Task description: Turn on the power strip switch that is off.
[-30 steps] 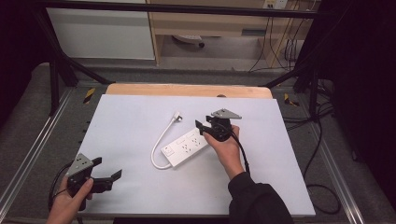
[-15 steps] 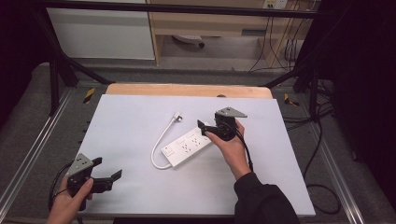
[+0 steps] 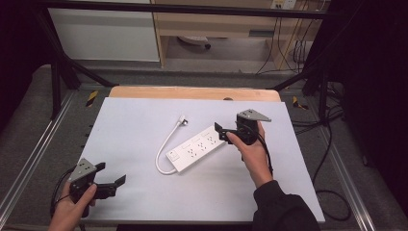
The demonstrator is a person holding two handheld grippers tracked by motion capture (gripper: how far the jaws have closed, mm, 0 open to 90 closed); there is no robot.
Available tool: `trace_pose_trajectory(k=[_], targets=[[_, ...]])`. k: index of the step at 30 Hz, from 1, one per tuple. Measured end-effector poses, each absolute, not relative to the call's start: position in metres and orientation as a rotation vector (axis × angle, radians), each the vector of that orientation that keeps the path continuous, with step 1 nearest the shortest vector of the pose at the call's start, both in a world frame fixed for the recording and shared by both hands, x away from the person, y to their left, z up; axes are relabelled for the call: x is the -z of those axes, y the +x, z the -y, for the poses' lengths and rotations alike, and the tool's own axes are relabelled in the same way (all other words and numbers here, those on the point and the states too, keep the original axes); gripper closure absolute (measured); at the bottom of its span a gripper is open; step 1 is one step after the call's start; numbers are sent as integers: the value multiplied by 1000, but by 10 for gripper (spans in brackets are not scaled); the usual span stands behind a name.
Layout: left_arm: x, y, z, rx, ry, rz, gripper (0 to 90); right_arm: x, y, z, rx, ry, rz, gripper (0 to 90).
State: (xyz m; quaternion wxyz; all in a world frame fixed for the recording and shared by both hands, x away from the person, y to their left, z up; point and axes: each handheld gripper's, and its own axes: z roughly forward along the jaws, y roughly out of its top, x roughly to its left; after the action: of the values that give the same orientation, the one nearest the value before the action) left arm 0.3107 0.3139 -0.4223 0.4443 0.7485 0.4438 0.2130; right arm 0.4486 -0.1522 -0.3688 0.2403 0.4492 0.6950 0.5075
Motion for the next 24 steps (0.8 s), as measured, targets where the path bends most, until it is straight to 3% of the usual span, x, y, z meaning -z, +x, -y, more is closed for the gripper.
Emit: trace_pose_trajectory(k=[24], targets=[[423, 311, -314, -528, 1851, -1112, 62, 353, 421, 212, -1403, 1219, -1786, 67]])
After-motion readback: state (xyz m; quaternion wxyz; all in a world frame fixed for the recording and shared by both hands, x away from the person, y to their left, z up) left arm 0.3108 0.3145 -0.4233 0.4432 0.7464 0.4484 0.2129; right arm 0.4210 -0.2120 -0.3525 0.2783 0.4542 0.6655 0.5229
